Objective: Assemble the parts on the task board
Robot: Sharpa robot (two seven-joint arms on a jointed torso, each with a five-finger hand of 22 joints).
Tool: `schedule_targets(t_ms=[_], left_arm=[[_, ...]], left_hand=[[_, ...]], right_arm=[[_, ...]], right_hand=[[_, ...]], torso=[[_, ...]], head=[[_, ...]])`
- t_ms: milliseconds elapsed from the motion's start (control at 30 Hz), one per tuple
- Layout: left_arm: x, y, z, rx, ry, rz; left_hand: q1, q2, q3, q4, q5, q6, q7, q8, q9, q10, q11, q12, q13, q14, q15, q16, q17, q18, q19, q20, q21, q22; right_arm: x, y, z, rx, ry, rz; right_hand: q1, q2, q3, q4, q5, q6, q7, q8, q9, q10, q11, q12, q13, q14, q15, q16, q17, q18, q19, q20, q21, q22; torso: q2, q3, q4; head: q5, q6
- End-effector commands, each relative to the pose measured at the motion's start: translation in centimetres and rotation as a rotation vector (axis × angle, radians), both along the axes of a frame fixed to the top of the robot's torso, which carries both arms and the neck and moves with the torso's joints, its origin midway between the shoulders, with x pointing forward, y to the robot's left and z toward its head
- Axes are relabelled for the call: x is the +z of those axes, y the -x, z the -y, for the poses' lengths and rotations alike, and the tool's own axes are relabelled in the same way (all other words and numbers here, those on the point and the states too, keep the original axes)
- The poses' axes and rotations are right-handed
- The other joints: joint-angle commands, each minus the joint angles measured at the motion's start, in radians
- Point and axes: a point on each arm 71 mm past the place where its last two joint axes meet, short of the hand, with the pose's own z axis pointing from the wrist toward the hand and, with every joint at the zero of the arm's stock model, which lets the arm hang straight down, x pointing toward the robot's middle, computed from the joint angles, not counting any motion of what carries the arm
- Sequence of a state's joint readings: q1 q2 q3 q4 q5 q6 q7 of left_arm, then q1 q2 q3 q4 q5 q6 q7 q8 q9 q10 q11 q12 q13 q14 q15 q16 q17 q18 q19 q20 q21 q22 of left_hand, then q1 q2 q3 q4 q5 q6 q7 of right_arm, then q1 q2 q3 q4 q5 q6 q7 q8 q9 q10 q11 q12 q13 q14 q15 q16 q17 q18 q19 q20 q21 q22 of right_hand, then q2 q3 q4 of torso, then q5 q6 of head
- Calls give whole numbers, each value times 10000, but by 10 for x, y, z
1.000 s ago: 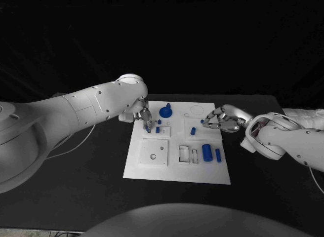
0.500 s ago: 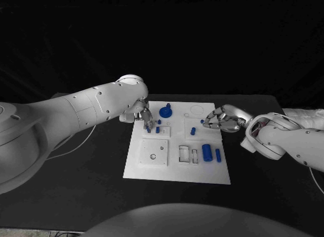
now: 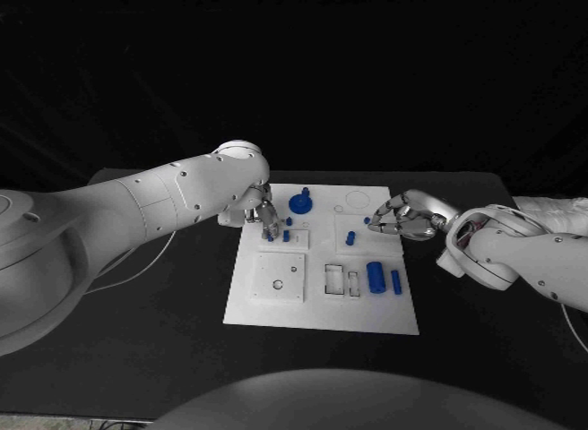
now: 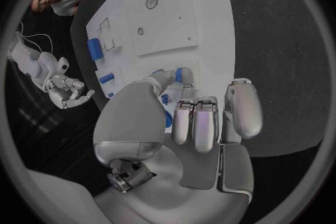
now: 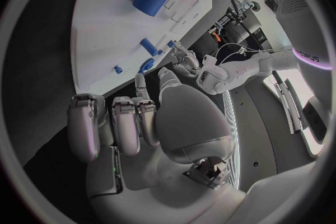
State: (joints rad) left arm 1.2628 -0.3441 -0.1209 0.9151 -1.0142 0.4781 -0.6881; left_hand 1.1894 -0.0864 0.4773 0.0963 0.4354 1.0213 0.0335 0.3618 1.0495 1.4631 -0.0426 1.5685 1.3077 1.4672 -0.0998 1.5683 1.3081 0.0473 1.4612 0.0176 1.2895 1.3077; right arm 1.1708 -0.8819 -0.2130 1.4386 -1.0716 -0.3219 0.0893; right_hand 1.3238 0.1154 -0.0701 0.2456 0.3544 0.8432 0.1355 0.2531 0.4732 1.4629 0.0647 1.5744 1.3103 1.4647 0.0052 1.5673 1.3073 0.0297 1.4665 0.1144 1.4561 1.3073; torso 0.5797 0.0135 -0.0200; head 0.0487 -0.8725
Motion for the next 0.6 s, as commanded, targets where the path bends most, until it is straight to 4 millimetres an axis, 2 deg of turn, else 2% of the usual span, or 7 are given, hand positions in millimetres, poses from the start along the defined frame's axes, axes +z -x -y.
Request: schedule_targets(t_ms=[33,400,467,500,533,600], left_arm=[[-3,2,2,-137,13,-102],[-7,4,0,-195,-154,-123],[-8,4,-1,-192,-189,-80],[-9,4,-1,-193,-216,-53],[-10,5,-2,-195,-254,-29],[-10,5,-3,-195,-353,9]], left_hand=[[20,102,910,-969,27,1,-43,25,4,1016,-29,-52,2553,1036,65,25,2627,103,-51,8,-51,1866],[29,111,891,-967,25,-18,-37,19,5,995,-21,-77,2527,1036,72,25,2627,112,-76,13,-101,1853],[29,131,820,-939,-84,-61,-26,2,6,989,-4,-84,2521,1036,85,25,2627,113,-91,27,-115,1850],[31,143,725,-909,-299,-170,-9,-50,-5,982,10,-91,2513,1036,98,25,2627,111,-99,46,-116,1850],[34,145,601,-871,-652,-362,10,-155,-46,980,26,-93,2511,1036,100,25,2627,109,-111,73,-126,1847],[-89,169,269,-665,-1673,-708,7,-498,-312,982,-32,-90,2514,1036,102,25,2627,111,-121,89,-130,1846]], right_arm=[[0,1,-1,69,-18,12],[-1,1,0,64,-12,-2],[-1,1,0,63,-9,-9],[-1,1,0,61,-6,-12],[-1,1,1,59,-5,-14],[-1,1,1,55,-4,-15]], right_hand=[[21,-29,48,33,38,40,3,-40,-13,1079,10,-36,2605,1061,11,35,2635,61,117,17,-56,2161],[19,-38,43,37,35,44,5,-43,-15,1079,12,-36,2605,1061,12,35,2635,63,109,18,-67,2157],[19,-38,43,37,35,44,5,-43,-15,1079,12,-36,2605,1061,12,35,2635,63,109,18,-67,2157],[19,-38,43,37,35,44,5,-43,-15,1079,12,-36,2605,1061,12,35,2635,63,109,18,-67,2157],[19,-38,43,37,35,44,5,-43,-15,1079,12,-36,2605,1061,12,35,2635,63,109,18,-67,2157],[19,-38,43,37,35,44,5,-43,-15,1079,12,-36,2605,1061,12,35,2635,63,109,18,-67,2157]], torso=[[-3,1,9],[-6,3,2],[-9,6,0],[-9,6,1],[-9,6,0],[-12,6,2]], head=[[4,-2],[33,-2],[31,-2],[27,-2],[27,-2],[25,-2]])
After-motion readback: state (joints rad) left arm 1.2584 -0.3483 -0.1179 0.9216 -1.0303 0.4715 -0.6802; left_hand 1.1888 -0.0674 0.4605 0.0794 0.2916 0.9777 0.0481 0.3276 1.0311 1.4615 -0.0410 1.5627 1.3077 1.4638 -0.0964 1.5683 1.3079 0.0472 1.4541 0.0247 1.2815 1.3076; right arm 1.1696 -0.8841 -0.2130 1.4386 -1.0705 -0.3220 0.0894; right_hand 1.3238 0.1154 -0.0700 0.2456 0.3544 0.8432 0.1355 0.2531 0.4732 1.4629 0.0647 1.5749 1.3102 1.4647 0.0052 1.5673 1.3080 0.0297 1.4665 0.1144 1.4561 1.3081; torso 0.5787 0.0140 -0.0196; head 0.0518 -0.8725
